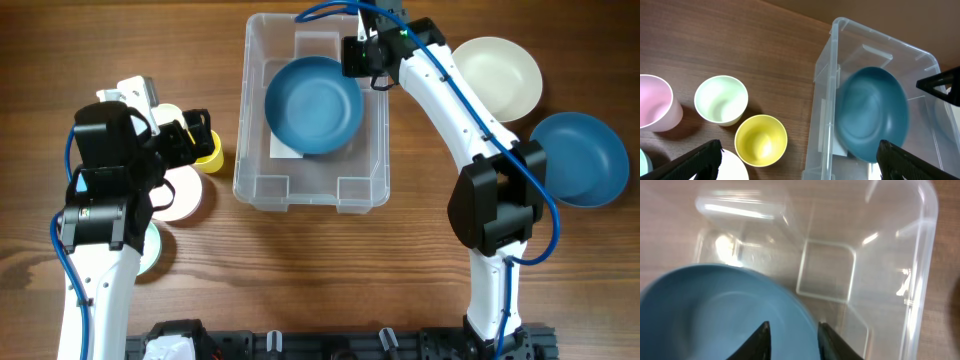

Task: Pack container
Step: 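Lift the teal bowl and lower it into the clear box, then move the right gripper to the cream bowl and grasp its rim, then carry the cream bowl over and drop it onto the teal bowl, then grasp the rim of the remaining teal bowl with the right gripper, then lift the teal bowl and stack it on the cream bowl in the box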

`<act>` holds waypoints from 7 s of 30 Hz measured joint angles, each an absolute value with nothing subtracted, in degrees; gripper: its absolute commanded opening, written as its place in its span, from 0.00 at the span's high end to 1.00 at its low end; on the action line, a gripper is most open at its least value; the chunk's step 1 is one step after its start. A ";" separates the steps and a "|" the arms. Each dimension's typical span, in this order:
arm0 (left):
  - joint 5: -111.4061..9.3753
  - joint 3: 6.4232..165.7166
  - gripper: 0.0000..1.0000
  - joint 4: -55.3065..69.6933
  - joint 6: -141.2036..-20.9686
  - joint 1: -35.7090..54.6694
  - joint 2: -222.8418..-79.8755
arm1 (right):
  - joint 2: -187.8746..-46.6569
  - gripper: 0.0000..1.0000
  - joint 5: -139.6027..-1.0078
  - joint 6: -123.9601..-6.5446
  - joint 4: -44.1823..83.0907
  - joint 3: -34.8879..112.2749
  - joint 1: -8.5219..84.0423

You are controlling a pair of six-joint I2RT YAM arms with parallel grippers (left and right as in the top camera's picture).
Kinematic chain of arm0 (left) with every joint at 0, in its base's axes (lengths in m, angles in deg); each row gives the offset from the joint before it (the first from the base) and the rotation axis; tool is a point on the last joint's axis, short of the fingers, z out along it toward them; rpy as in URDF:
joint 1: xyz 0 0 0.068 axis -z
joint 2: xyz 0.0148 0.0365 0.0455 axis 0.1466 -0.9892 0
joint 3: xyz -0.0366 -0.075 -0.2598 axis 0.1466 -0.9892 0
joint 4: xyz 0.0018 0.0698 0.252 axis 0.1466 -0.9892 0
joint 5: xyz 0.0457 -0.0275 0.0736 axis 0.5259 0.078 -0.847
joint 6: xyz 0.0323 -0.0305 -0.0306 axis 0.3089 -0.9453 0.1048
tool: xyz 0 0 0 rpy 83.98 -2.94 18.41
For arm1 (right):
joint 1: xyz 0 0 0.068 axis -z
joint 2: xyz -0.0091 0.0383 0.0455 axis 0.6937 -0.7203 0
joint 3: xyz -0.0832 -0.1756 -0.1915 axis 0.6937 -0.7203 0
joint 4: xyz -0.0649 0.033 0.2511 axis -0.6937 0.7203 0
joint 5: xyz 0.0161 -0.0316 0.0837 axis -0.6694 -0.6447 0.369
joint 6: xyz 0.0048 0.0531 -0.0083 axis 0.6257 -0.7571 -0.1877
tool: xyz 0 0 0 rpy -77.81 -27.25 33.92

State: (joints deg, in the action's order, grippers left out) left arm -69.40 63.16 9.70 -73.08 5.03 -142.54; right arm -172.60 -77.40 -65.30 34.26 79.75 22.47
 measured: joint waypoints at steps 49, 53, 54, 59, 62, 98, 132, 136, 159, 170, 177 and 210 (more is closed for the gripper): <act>-70.66 63.16 0.00 11.44 -73.08 5.03 -142.54 | -168.44 0.15 -73.09 -95.76 40.54 61.46 53.84; -70.66 63.16 0.00 11.44 -73.08 5.03 -142.54 | -168.44 0.13 -75.47 -99.35 39.49 60.67 52.17; -70.66 63.16 0.00 11.42 -73.10 5.03 -142.54 | -168.44 0.13 -75.76 -100.40 38.59 59.84 51.93; -70.66 63.16 0.00 11.44 -73.10 5.03 -142.54 | -168.44 0.13 -76.55 -103.63 35.05 54.68 51.91; -70.66 63.16 0.00 11.44 -73.10 5.03 -142.54 | -168.44 0.17 -76.76 -104.07 34.24 53.50 51.91; -70.66 63.16 0.00 11.86 -73.27 5.03 -142.54 | -141.76 0.96 -74.56 -87.37 33.96 56.91 51.58; -71.50 63.16 0.00 12.73 -73.27 5.03 -142.54 | -154.70 0.50 -78.58 -72.12 34.15 59.62 23.30; -71.54 63.16 0.00 13.59 -73.27 5.03 -142.54 | -142.67 0.29 -80.22 -82.41 44.27 60.91 33.42; -71.76 63.16 0.00 15.34 -73.27 5.03 -142.54 | -134.78 0.00 -70.49 -98.37 36.82 27.10 74.40; -71.76 63.16 0.00 14.66 -73.27 5.03 -142.54 | -134.81 0.01 -73.31 -105.78 19.62 15.34 74.40; -71.76 63.16 0.01 14.64 -73.27 5.03 -142.54 | -134.81 0.10 -77.81 -113.05 17.35 13.66 74.47; -71.76 63.16 0.00 14.66 -73.27 5.03 -142.54 | -139.66 0.96 -76.39 -107.39 16.51 11.86 74.86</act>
